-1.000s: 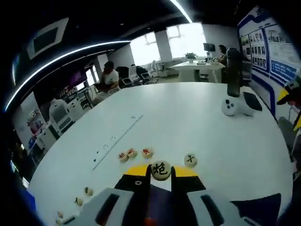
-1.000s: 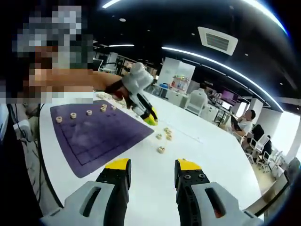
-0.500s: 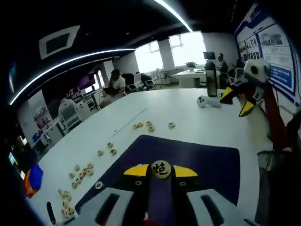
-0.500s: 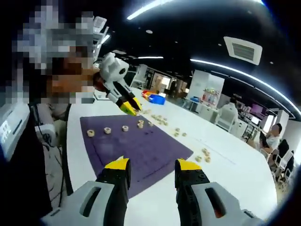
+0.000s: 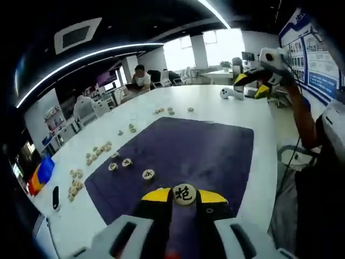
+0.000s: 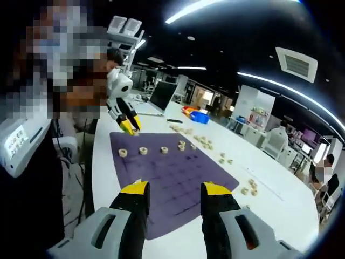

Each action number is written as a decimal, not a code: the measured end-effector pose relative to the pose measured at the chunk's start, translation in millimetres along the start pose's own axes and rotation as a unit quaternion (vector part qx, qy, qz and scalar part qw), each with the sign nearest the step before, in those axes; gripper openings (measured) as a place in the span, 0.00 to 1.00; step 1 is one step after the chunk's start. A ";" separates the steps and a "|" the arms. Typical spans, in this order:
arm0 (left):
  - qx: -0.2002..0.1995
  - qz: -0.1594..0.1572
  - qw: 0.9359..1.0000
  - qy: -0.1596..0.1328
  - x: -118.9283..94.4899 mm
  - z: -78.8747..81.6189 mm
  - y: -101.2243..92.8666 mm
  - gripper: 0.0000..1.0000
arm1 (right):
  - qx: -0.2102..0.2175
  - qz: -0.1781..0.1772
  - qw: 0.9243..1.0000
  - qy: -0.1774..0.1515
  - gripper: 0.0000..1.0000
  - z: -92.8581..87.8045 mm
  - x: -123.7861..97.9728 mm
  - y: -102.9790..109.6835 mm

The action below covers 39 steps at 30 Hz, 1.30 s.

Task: Pick up the chess pieces one by one and place each piece onto its starting position on the chessboard, setting the pieces on their correct points until all the chess pieces are arranged in the starting layout

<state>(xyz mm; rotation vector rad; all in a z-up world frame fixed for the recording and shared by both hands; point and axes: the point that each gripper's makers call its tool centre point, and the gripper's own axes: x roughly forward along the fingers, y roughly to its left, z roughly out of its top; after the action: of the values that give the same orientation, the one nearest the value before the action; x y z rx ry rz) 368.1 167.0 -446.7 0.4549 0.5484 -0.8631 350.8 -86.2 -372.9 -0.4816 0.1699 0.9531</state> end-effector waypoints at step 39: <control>-0.085 0.047 0.956 -0.277 -51.8 106.6 41.1 0.33 | 0.005 -0.014 1.000 0.007 0.38 0.8 3.6 -4.0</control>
<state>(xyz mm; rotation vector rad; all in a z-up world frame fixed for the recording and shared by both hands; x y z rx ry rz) 402.0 158.9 -326.2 0.0680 0.0798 -0.8005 356.0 -85.2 -372.1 -0.4800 0.1791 0.9206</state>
